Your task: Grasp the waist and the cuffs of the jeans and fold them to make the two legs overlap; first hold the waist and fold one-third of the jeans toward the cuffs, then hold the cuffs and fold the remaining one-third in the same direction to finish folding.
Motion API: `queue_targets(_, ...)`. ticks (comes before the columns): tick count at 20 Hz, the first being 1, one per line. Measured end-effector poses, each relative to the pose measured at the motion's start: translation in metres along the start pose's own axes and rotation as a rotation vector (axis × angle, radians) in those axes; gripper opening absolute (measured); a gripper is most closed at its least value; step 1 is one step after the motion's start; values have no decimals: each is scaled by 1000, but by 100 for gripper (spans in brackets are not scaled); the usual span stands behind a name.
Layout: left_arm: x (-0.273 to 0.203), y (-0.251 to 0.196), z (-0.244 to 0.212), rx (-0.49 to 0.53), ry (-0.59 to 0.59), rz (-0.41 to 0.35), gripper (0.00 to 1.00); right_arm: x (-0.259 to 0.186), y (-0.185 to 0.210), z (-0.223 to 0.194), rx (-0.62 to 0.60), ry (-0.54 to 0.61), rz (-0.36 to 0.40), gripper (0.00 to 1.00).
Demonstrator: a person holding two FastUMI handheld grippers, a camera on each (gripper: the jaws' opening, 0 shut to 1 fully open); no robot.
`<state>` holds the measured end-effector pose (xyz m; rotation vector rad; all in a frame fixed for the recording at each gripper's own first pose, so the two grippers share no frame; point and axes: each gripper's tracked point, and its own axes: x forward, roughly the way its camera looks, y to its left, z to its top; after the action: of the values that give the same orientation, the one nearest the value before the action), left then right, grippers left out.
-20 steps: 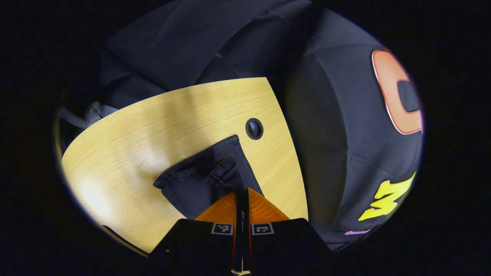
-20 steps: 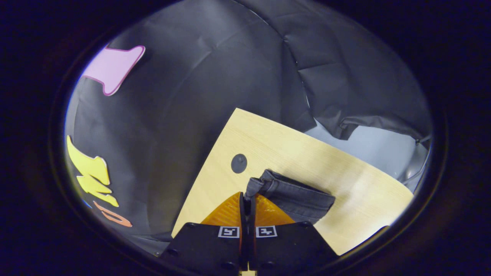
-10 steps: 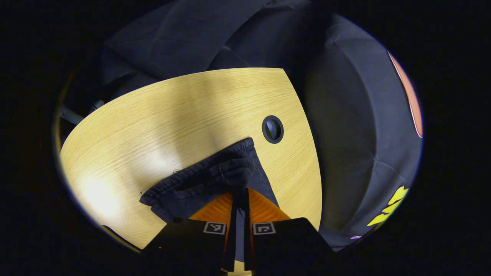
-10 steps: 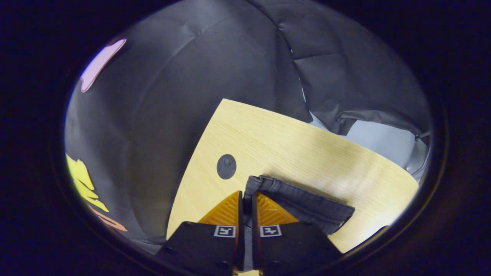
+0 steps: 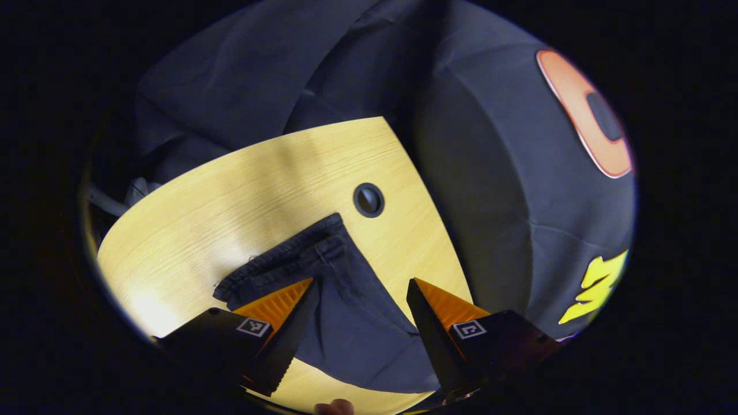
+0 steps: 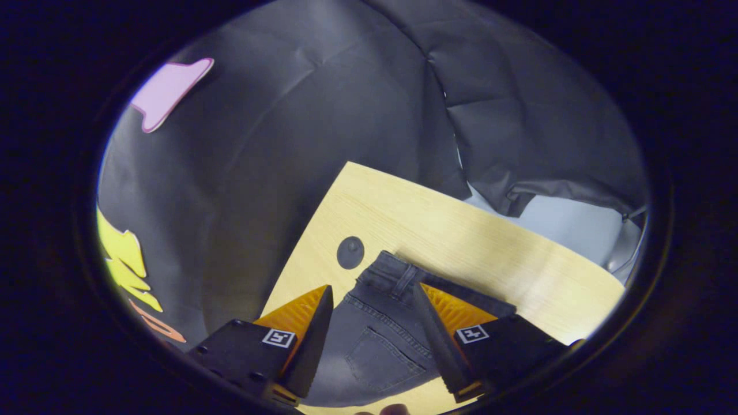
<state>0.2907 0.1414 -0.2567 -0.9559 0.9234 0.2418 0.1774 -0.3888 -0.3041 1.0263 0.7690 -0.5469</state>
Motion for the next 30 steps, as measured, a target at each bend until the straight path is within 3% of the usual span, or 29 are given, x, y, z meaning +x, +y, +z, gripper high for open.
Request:
queue_targets(1, -11, -6, 2, 43, -24, -6, 99, -10, 1, 0, -37, -18, 4, 86)
queue_targets(3, -36, -19, -2, 152, -78, -22, 99, -35, 1, -4, -135, -52, 15, 78)
queue_targets(5, -63, -35, -9, 259, -155, -62, 99, -66, 5, -12, -238, -93, 39, 87)
queue_targets(11, -151, -76, -59, 605, -444, -181, 98, -175, 15, -48, -618, -324, 89, 87)
queue_targets(12, -163, -79, -70, 655, -480, -196, 100, -189, 16, -59, -669, -355, 98, 96)
queue_targets(14, -182, -86, -89, 724, -565, -195, 98, -213, 9, -80, -729, -402, 90, 98)
queue_targets(17, -200, -90, -125, 773, -626, -219, 98, -230, -6, -97, -737, -453, 71, 93)
queue_targets(18, -206, -91, -138, 785, -642, -232, 98, -230, -11, -99, -723, -458, 67, 98)
queue_targets(23, -228, -123, -178, 899, -689, -292, 98, -219, -21, -106, -678, -449, 67, 98)
queue_targets(27, -224, -138, -197, 913, -648, -302, 98, -175, -38, -87, -634, -420, 37, 98)
queue_targets(28, -224, -141, -203, 910, -630, -302, 100, -162, -46, -80, -619, -418, 28, 93)
queue_targets(30, -221, -144, -212, 919, -603, -283, 98, -128, -61, -68, -589, -397, 17, 98)
